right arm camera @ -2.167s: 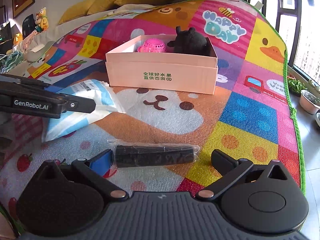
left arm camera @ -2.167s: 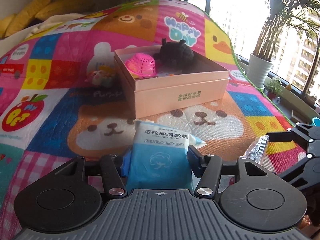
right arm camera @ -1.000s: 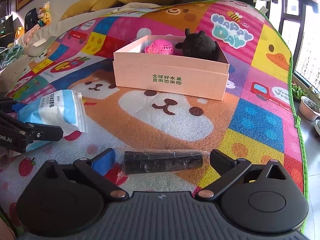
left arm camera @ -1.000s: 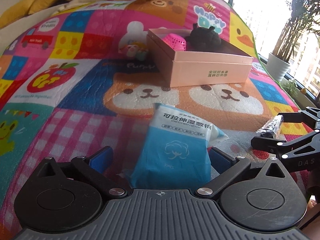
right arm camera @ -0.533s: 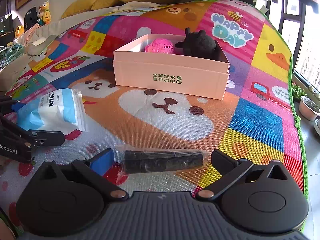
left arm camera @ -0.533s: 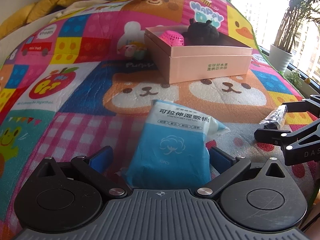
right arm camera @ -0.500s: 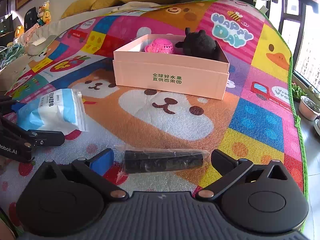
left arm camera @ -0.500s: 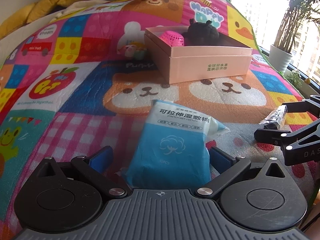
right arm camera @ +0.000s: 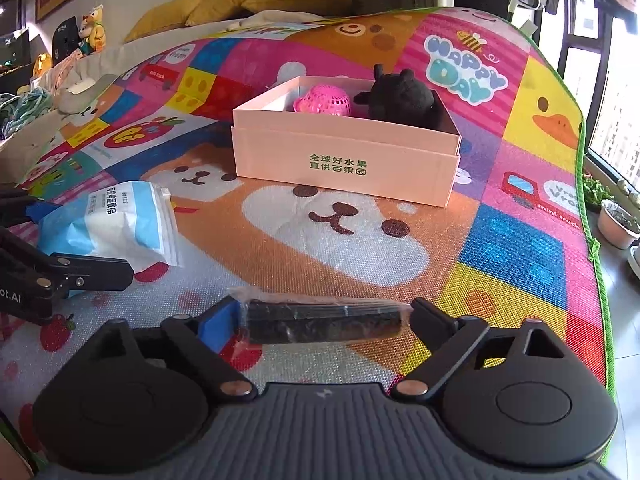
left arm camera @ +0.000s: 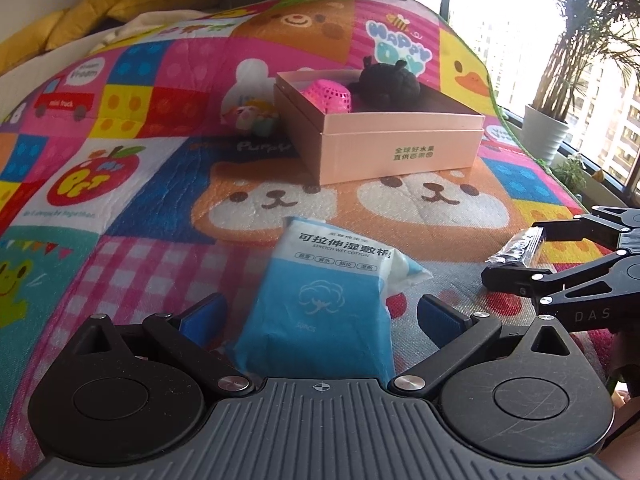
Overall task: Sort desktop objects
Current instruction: 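Lift the black cylinder and blue pack toward the pink box with both grippers, then lower the black cylinder into the pink box with the right gripper while the left drops the blue pack in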
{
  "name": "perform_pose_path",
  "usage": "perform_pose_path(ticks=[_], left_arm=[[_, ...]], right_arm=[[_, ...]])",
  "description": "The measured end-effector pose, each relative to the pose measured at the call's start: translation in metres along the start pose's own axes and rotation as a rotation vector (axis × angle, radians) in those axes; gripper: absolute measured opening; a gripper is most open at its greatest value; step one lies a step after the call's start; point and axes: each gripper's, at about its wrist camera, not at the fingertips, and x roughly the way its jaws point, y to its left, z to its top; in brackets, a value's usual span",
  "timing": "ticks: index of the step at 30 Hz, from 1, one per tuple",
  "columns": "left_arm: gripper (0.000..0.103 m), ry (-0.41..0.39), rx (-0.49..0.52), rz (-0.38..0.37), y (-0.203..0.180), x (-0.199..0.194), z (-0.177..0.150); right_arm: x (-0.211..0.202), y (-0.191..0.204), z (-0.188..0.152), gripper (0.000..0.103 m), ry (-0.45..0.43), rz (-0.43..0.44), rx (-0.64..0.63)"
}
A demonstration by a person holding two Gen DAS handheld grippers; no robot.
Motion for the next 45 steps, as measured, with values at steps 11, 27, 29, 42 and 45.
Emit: perform_pose_path(ticks=[11, 27, 29, 42, 45], left_arm=[[0.099, -0.025, 0.078, -0.017, -0.014, -0.003, 0.001], [0.059, -0.041, 0.128, 0.024, -0.019, -0.023, 0.007], [0.058, -0.060, 0.153, 0.029, -0.022, -0.030, 0.012], [0.058, -0.429, 0.227, 0.040, -0.038, -0.058, 0.157], [0.060, -0.390, 0.164, -0.058, -0.036, -0.016, 0.188]], right_arm=[[-0.012, -0.009, 0.008, 0.086, -0.044, -0.044, 0.020], [-0.035, -0.010, 0.017, 0.086, -0.100, -0.049, 0.016], [-0.041, -0.011, 0.021, 0.086, -0.110, -0.044, 0.015], [-0.103, -0.054, 0.149, 0.086, -0.362, 0.013, 0.043], [-0.084, -0.071, 0.183, 0.086, -0.352, 0.020, 0.103]])
